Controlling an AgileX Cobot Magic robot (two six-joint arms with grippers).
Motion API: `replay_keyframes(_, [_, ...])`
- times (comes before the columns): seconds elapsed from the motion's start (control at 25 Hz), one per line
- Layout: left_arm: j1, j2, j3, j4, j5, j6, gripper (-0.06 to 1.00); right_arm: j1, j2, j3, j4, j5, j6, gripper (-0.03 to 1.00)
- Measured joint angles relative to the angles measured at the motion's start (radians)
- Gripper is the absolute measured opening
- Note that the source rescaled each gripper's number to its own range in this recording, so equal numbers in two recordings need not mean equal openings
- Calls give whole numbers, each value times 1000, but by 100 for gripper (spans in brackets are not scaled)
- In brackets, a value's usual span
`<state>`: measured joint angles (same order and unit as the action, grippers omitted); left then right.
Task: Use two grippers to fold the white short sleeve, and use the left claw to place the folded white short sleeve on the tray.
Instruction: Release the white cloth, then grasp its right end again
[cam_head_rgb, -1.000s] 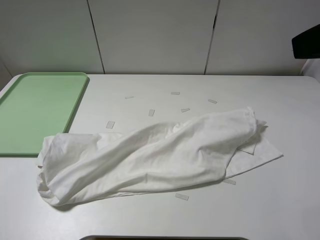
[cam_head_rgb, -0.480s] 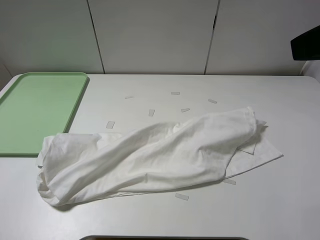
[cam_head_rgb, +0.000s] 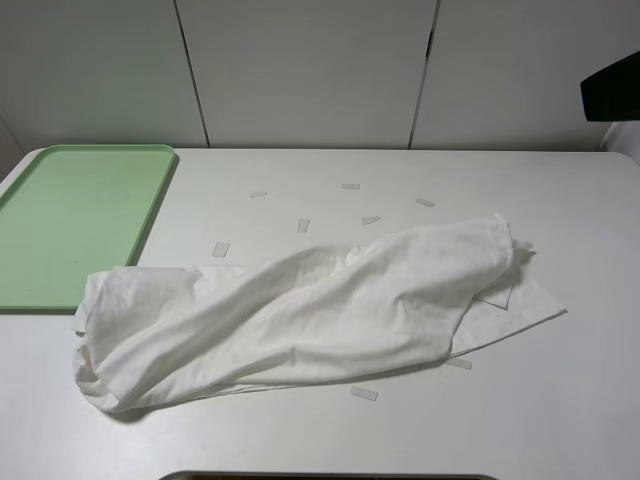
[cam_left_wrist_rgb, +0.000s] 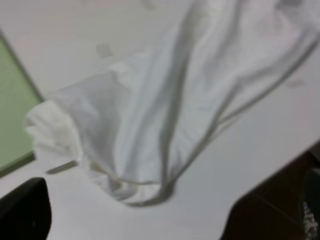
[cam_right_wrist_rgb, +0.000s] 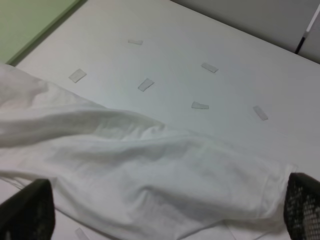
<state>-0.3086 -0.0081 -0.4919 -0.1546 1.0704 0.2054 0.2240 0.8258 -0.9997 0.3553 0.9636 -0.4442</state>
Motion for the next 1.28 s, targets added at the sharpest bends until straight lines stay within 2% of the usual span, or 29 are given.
replay_keyframes(0.12, [144, 0, 0, 0, 0, 0, 100, 0, 0, 0, 0, 0, 0, 100])
replay_keyframes(0.24, [248, 0, 0, 0, 0, 0, 100, 0, 0, 0, 0, 10, 0, 100])
replay_keyframes(0.44, [355, 0, 0, 0, -1, 0, 100, 0, 0, 0, 1, 44, 37, 100])
replay_keyframes(0.84, [367, 0, 0, 1, -1, 0, 100, 11, -1, 100, 19, 65, 153, 100])
replay_keyframes(1.0, [367, 0, 0, 1, -1, -1, 100, 62, -1, 115, 19, 94, 157, 100])
replay_keyframes(1.28, [367, 0, 0, 1, -1, -1, 100, 226, -2, 115, 31, 162, 135, 100])
